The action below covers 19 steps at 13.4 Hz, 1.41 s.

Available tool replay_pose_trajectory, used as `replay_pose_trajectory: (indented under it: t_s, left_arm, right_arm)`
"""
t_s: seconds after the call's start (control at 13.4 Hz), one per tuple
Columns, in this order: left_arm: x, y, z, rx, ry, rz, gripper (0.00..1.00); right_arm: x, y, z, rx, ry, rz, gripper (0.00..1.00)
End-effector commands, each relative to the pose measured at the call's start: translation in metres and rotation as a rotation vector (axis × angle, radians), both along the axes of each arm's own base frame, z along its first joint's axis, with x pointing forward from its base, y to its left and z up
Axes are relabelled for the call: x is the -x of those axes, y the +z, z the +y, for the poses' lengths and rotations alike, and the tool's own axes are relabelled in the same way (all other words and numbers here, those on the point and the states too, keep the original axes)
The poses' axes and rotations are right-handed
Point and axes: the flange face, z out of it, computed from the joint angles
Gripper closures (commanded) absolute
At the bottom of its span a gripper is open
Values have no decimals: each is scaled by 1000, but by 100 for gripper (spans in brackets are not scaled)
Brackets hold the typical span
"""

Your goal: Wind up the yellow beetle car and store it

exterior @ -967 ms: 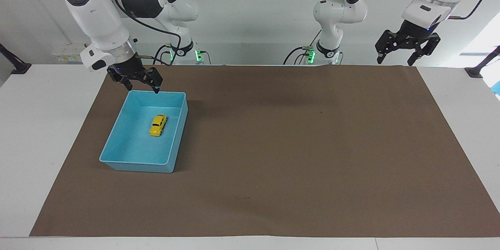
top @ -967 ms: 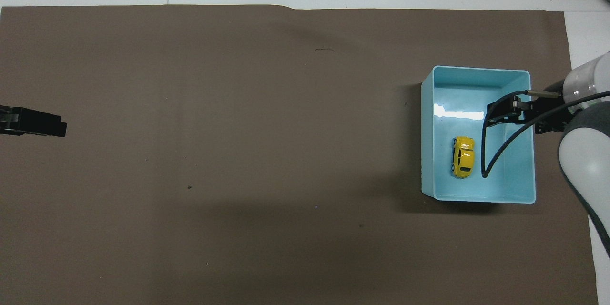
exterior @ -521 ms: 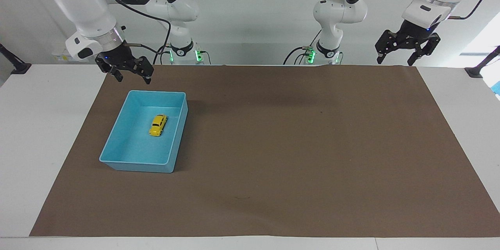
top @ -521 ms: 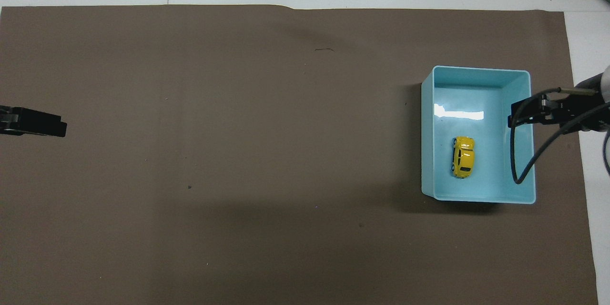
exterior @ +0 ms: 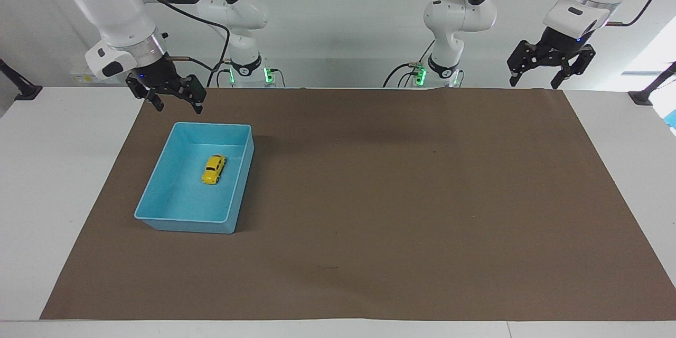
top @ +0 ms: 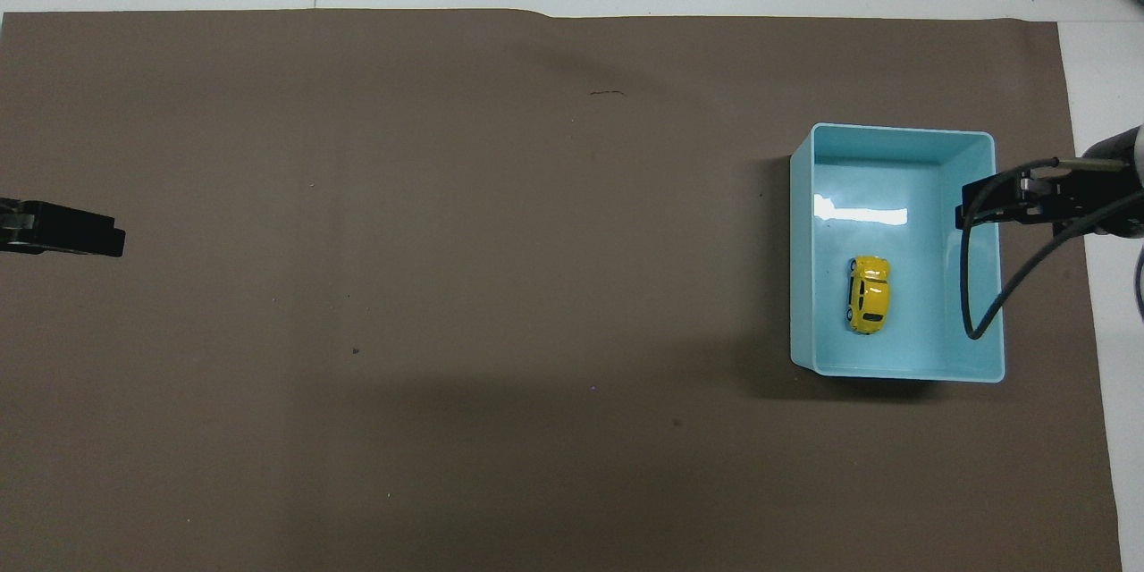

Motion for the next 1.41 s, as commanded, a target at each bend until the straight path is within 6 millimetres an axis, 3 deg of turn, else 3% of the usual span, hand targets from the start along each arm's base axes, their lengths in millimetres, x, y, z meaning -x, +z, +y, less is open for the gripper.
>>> replay_pose_trajectory:
  t_s: [0.0,1.34]
  left_arm:
    - [4,4,3,-4,0,0,0]
    - [4,4,3,-4,1,0,0]
  right_arm:
    - [-3,2,-4,0,-10,-18,0]
    - [2,-1,-5,17,-26,12,0]
